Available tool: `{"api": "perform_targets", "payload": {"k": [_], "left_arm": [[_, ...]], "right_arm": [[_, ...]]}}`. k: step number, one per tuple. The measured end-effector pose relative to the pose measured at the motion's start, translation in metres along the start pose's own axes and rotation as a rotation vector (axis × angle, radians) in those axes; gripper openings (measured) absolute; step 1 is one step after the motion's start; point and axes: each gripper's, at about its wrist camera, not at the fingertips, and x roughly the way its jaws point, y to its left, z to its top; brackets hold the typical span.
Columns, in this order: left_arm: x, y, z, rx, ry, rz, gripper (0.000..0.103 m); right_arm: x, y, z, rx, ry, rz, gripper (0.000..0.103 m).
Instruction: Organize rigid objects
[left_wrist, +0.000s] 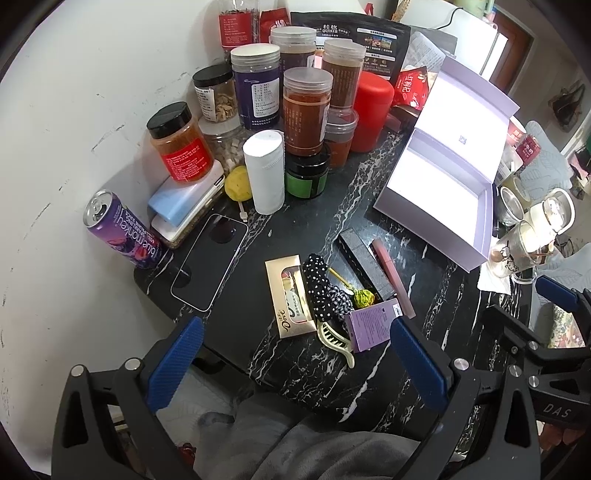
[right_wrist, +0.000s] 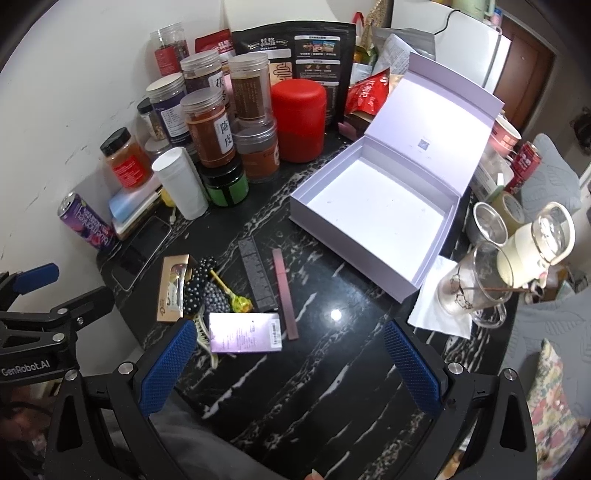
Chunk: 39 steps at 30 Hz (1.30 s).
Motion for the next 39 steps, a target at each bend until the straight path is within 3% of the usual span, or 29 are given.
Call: {"api": "perform_targets", "payload": {"k": [39], "left_arm": [[-0.009, 0.001, -0.012, -0.021, 0.0, 0.01, 0.103]], "right_arm": [[-0.009, 0.001, -0.007, -0.034, -0.006, 0.004, 0.1]]}}
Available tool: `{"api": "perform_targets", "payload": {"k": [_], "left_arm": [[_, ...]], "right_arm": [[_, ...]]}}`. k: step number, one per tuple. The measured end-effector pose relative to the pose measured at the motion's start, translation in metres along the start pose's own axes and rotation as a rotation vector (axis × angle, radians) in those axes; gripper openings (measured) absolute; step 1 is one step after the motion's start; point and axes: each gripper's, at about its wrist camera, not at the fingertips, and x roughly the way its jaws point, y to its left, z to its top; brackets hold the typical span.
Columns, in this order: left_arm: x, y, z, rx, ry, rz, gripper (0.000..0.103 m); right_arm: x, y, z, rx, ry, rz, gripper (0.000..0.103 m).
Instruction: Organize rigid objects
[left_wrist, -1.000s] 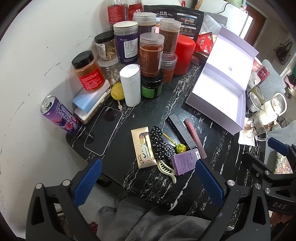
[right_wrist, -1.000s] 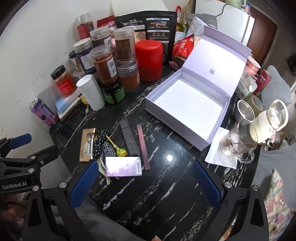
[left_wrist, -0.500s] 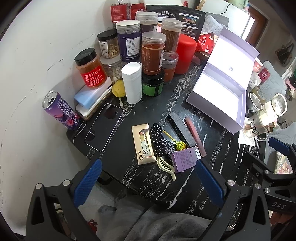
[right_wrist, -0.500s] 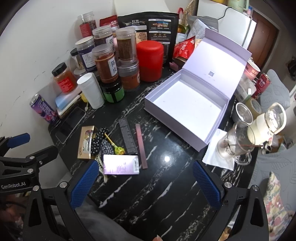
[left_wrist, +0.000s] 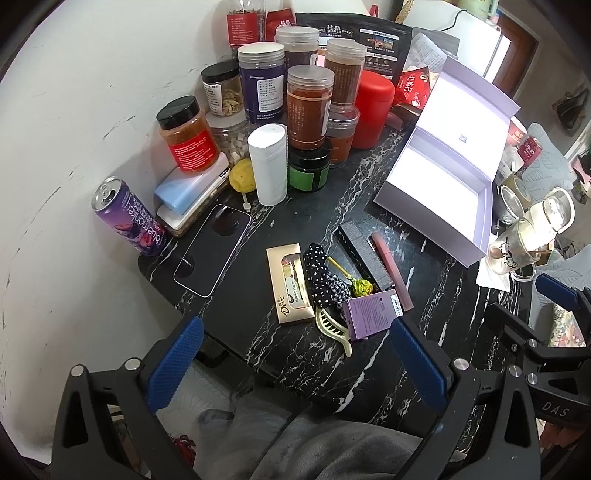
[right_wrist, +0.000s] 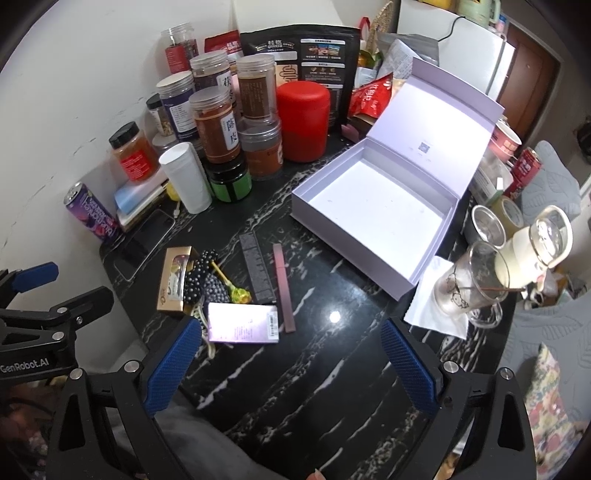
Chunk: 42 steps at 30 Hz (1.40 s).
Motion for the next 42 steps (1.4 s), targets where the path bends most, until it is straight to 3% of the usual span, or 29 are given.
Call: {"api": "perform_targets", "payload": {"k": [23, 42], "left_arm": [[-0.007, -0.012, -0.011, -0.028, -0.003, 0.05, 0.103], [0.012, 0.001, -0.025, -0.142, 0.046, 0.117, 0.103]], "right_arm": [[-0.007, -0.011, -0.01, -0.008, -0.036, 0.045, 0.1], [0.017, -0.033, -0.018, 0.008, -0.015, 0.179, 0.1]]}}
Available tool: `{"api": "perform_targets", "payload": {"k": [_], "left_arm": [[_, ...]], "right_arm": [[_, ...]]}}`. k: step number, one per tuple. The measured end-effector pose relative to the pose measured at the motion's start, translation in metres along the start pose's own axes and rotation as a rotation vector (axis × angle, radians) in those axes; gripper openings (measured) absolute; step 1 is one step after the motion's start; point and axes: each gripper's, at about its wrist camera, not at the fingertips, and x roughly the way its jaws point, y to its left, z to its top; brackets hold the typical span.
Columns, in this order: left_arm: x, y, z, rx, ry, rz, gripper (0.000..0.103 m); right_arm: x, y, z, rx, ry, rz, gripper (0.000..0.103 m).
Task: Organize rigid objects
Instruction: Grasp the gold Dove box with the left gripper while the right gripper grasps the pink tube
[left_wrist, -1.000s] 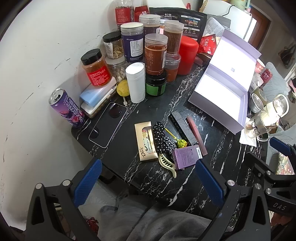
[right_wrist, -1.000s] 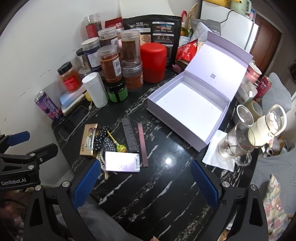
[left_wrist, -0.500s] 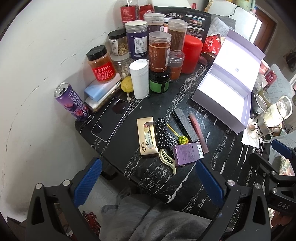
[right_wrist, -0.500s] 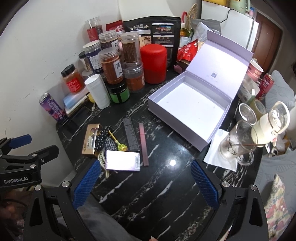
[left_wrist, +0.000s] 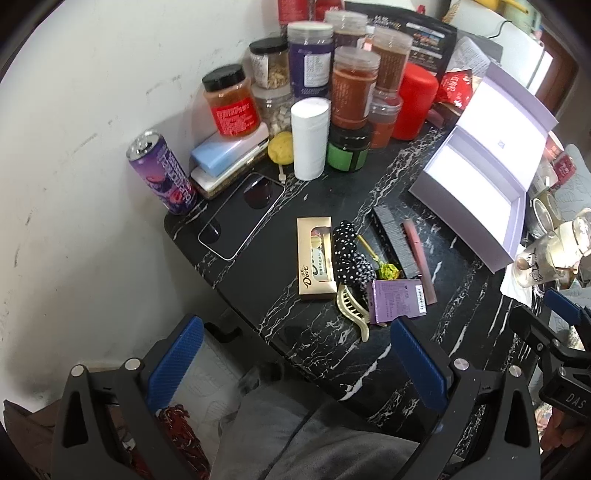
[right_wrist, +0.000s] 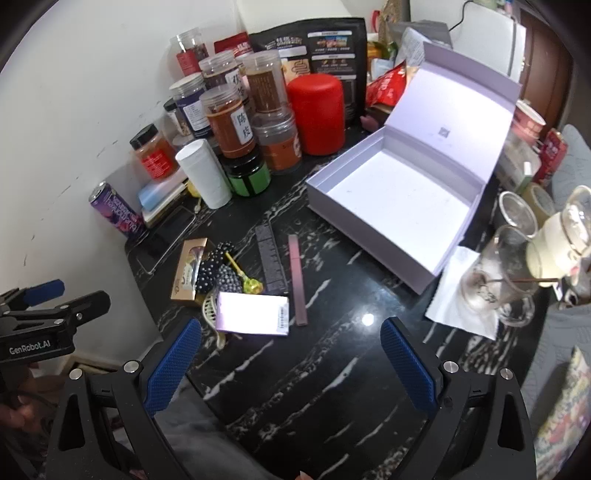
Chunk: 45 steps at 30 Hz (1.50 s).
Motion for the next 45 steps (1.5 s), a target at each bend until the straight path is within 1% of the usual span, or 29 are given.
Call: {"api": "perform_targets", "payload": {"k": [4, 10, 15, 18, 21, 23, 24, 26, 27, 28, 30, 33, 37, 39, 40, 41, 42, 44, 45], "left_arm": [[0.022, 0.002, 0.009, -0.002, 0.027, -0.005, 0.103], [0.062, 0.006, 0.028, 0.008, 0.06, -0.008, 0.103], [0.095, 0.015, 0.036, -0.014, 0.106, -0.035, 0.103], [0.107, 0.016, 0.041, -0.018, 0.116, -0.049, 0.102], [0.12, 0.014, 0.047, -0.005, 0.115, -0.052, 0.102], [0.131, 0.013, 0.049, -0.002, 0.129, -0.048, 0.102], [0.139, 0.013, 0.049, -0.01, 0.145, -0.054, 0.101], [0.149, 0.014, 0.051, -0.022, 0.173, -0.061, 0.094], [0.155, 0.013, 0.05, -0.022, 0.197, -0.068, 0.093], [0.159, 0.012, 0.051, -0.021, 0.206, -0.071, 0.093], [0.164, 0.011, 0.051, -0.034, 0.219, -0.102, 0.093], [0.171, 0.008, 0.053, -0.035, 0.236, -0.117, 0.093], [0.181, 0.003, 0.056, -0.026, 0.248, -0.109, 0.093], [0.188, 0.002, 0.055, -0.021, 0.267, -0.1, 0.088], [0.189, 0.003, 0.054, -0.023, 0.271, -0.104, 0.079], [0.191, 0.003, 0.054, -0.025, 0.278, -0.106, 0.073], [0.193, 0.002, 0.054, -0.02, 0.28, -0.082, 0.072], [0.193, 0.0, 0.055, -0.004, 0.268, -0.059, 0.061], [0.192, -0.001, 0.056, 0.002, 0.26, -0.057, 0.058]], "right_arm": [[0.017, -0.001, 0.005, 0.003, 0.017, 0.008, 0.1], [0.049, -0.004, 0.014, 0.012, 0.04, -0.005, 0.1], [0.077, -0.008, 0.02, 0.023, 0.07, -0.023, 0.1], [0.093, -0.01, 0.024, 0.034, 0.082, -0.026, 0.099], [0.108, -0.011, 0.026, 0.041, 0.094, -0.034, 0.097], [0.119, -0.012, 0.027, 0.051, 0.11, -0.038, 0.097], [0.124, -0.013, 0.027, 0.057, 0.118, -0.037, 0.097], [0.133, -0.014, 0.027, 0.063, 0.142, -0.039, 0.096], [0.137, -0.015, 0.027, 0.061, 0.151, -0.039, 0.095], [0.14, -0.015, 0.028, 0.058, 0.157, -0.04, 0.095], [0.147, -0.016, 0.029, 0.05, 0.164, -0.04, 0.092], [0.155, -0.019, 0.031, 0.048, 0.18, -0.045, 0.089], [0.16, -0.023, 0.036, 0.051, 0.185, -0.04, 0.085], [0.163, -0.023, 0.036, 0.035, 0.194, -0.048, 0.081], [0.165, -0.023, 0.035, 0.026, 0.199, -0.053, 0.08], [0.168, -0.023, 0.034, 0.02, 0.207, -0.056, 0.077], [0.17, -0.022, 0.033, 0.017, 0.215, -0.055, 0.073], [0.175, -0.022, 0.032, 0.017, 0.23, -0.053, 0.071], [0.176, -0.022, 0.032, 0.018, 0.233, -0.052, 0.066]]}}
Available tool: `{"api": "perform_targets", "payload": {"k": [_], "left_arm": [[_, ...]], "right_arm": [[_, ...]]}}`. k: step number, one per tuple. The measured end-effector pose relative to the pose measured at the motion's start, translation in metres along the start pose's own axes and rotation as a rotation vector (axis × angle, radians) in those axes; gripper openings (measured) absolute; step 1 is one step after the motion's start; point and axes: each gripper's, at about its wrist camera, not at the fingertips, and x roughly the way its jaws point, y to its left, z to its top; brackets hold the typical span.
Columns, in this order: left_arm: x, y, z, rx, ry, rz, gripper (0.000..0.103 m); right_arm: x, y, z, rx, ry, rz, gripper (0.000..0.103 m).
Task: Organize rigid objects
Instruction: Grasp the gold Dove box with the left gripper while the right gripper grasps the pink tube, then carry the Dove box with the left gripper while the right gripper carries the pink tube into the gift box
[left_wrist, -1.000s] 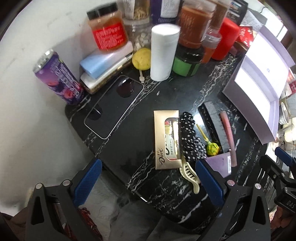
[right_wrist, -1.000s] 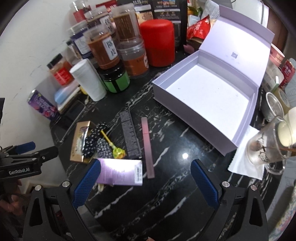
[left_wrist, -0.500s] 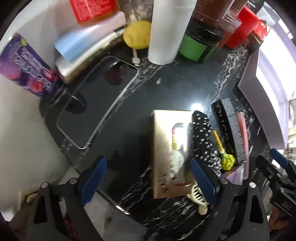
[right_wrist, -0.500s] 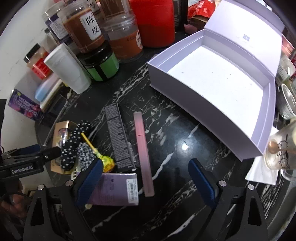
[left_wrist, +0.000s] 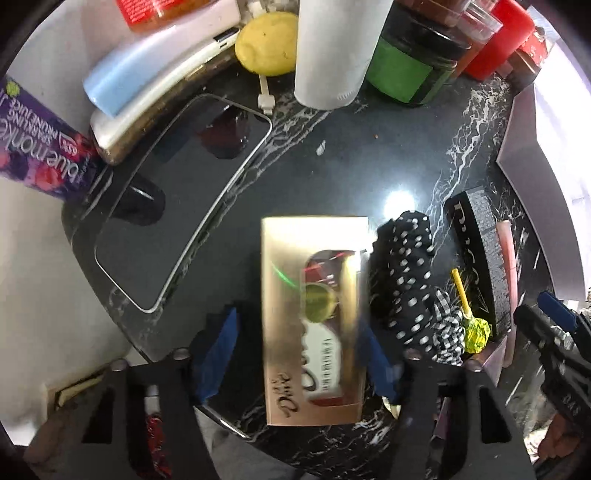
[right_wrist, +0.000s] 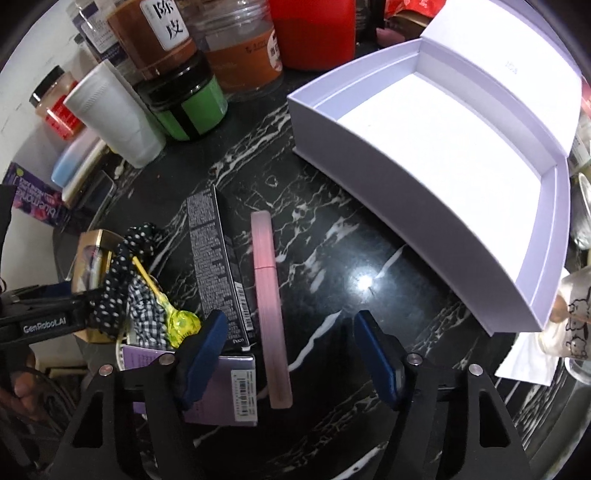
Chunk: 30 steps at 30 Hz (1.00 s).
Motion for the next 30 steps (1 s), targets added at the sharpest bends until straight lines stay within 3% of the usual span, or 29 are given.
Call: {"api": "perform_targets", "payload": {"k": [2, 6, 12, 16, 23, 30], "left_arm": [[-0.001, 0.002, 0.002, 0.012, -0.011, -0.006, 0.047], [-0.001, -0.004, 0.004, 0.066, -0.025, 0.005, 0.045], [-0.007, -0.007, 0.015, 0.066, -0.005, -0.006, 0.045], [-0.008, -0.008, 0.018, 0.112, -0.04, 0.039, 0.045], [-0.006, -0.005, 0.029, 0.08, -0.011, -0.002, 0.045], [-0.014, 0.009, 0.024, 0.09, -0.008, -0.009, 0.045]], "right_arm": [[0.0, 0.0, 0.002, 0.012, -0.011, -0.011, 0.052], [0.004, -0.002, 0.007, 0.026, -0.003, -0.019, 0.04], [0.013, 0.004, 0.01, 0.015, 0.022, 0.013, 0.038], [0.023, 0.013, 0.009, 0.008, 0.044, 0.001, 0.038], [0.03, 0.029, 0.008, -0.03, 0.015, -0.063, 0.014], [0.027, 0.022, 0.01, 0.022, 0.024, -0.032, 0.014]]}}
